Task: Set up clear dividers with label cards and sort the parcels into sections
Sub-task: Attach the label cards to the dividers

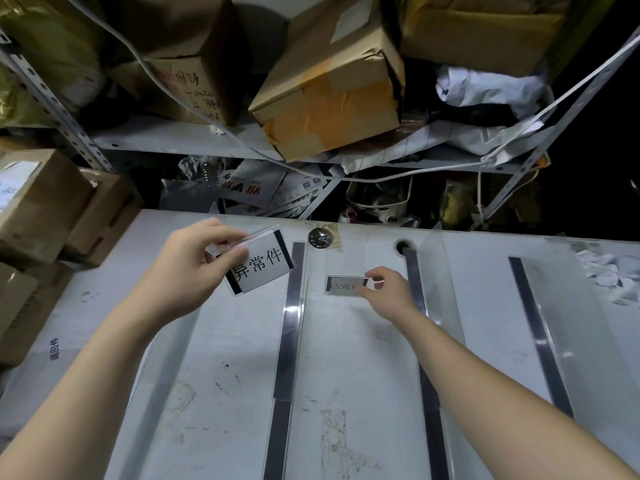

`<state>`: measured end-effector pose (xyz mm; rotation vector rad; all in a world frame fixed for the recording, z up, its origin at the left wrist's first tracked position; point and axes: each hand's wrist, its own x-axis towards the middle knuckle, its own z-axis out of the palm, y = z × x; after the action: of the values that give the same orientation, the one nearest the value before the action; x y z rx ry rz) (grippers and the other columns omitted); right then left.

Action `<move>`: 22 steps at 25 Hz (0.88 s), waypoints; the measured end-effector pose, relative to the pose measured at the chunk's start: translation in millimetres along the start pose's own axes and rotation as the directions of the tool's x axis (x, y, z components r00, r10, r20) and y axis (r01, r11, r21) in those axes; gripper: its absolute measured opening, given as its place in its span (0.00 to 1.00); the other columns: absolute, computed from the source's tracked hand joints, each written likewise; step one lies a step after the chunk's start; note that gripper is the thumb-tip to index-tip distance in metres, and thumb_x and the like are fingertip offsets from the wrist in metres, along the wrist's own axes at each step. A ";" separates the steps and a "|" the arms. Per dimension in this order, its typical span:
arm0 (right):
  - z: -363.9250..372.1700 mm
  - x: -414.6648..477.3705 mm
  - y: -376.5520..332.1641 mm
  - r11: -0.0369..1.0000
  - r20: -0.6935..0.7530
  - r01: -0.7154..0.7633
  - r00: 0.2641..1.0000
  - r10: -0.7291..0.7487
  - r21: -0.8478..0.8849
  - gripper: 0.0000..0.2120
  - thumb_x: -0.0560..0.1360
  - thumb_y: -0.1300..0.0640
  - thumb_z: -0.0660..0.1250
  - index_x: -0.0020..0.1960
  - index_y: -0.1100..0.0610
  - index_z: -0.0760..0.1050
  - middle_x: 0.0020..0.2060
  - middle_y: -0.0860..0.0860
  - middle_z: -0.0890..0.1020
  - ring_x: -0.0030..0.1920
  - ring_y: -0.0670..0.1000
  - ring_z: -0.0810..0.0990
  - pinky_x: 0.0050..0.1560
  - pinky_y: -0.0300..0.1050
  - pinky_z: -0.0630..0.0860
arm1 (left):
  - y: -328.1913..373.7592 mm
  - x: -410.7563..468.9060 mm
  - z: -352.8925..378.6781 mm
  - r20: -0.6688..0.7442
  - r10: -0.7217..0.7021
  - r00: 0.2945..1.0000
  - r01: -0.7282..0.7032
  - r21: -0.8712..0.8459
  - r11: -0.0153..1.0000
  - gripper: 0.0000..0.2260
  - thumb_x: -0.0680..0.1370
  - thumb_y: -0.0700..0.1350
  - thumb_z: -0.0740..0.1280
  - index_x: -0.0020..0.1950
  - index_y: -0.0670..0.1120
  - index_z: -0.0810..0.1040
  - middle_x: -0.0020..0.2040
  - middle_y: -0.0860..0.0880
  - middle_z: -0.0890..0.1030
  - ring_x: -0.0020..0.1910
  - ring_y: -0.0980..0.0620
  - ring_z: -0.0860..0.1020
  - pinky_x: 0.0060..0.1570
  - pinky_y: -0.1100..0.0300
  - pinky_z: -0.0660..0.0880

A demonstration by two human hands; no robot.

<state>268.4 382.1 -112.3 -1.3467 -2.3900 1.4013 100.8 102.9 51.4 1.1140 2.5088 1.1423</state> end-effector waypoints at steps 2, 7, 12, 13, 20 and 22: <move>-24.6 -22.3 -16.1 0.997 -0.032 0.058 0.998 -0.056 0.041 0.16 0.73 0.54 0.78 0.59 0.51 0.79 0.55 0.46 0.79 0.56 0.47 0.78 0.48 0.42 0.76 | 16.1 13.5 1.1 0.036 0.063 0.997 -0.064 0.017 0.998 0.07 0.80 0.43 0.71 0.57 0.48 0.85 0.48 0.54 0.82 0.49 0.57 0.79 0.42 0.59 0.75; -113.0 -83.2 -33.8 0.974 -0.140 0.194 0.974 -0.178 0.115 0.14 0.73 0.53 0.77 0.58 0.49 0.81 0.52 0.41 0.82 0.55 0.40 0.80 0.50 0.36 0.76 | 90.9 45.3 28.3 0.066 0.262 0.963 -0.264 0.016 0.964 0.09 0.80 0.45 0.72 0.58 0.46 0.86 0.48 0.54 0.81 0.48 0.57 0.80 0.45 0.65 0.74; -205.5 -128.0 26.4 0.972 -0.171 0.191 0.971 -0.166 0.137 0.14 0.73 0.52 0.77 0.57 0.47 0.81 0.53 0.39 0.82 0.55 0.39 0.80 0.52 0.40 0.79 | 193.1 66.2 120.5 0.156 0.417 0.895 -0.414 -0.055 0.909 0.09 0.79 0.45 0.74 0.58 0.45 0.86 0.49 0.53 0.82 0.47 0.58 0.80 0.45 0.68 0.73; -220.4 -131.8 44.4 0.972 -0.184 0.181 0.971 -0.152 0.151 0.13 0.73 0.52 0.77 0.56 0.47 0.81 0.52 0.39 0.82 0.54 0.39 0.80 0.51 0.40 0.79 | 210.3 70.8 148.3 0.182 0.441 0.879 -0.438 -0.056 0.897 0.09 0.79 0.44 0.74 0.58 0.44 0.86 0.49 0.53 0.82 0.47 0.57 0.80 0.46 0.68 0.74; -295.3 -127.8 150.1 0.972 -0.159 0.105 0.985 -0.071 0.212 0.13 0.71 0.56 0.79 0.53 0.47 0.81 0.50 0.41 0.84 0.51 0.40 0.82 0.49 0.31 0.74 | 251.7 99.9 356.9 0.427 0.362 0.828 -0.460 0.150 0.875 0.06 0.78 0.45 0.74 0.52 0.45 0.88 0.44 0.50 0.82 0.43 0.51 0.79 0.44 0.54 0.77; -306.2 -118.0 160.7 0.969 -0.133 0.100 0.989 -0.071 0.227 0.13 0.72 0.54 0.78 0.54 0.47 0.82 0.51 0.40 0.84 0.51 0.39 0.81 0.48 0.29 0.74 | 241.3 110.0 393.7 0.467 0.232 0.853 -0.379 0.251 0.891 0.06 0.78 0.44 0.73 0.50 0.44 0.88 0.45 0.46 0.83 0.46 0.45 0.81 0.45 0.51 0.77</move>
<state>581.7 539.6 -9.5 -1.2184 -2.1026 1.4738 327.2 511.1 -35.0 1.6980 2.2659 0.4415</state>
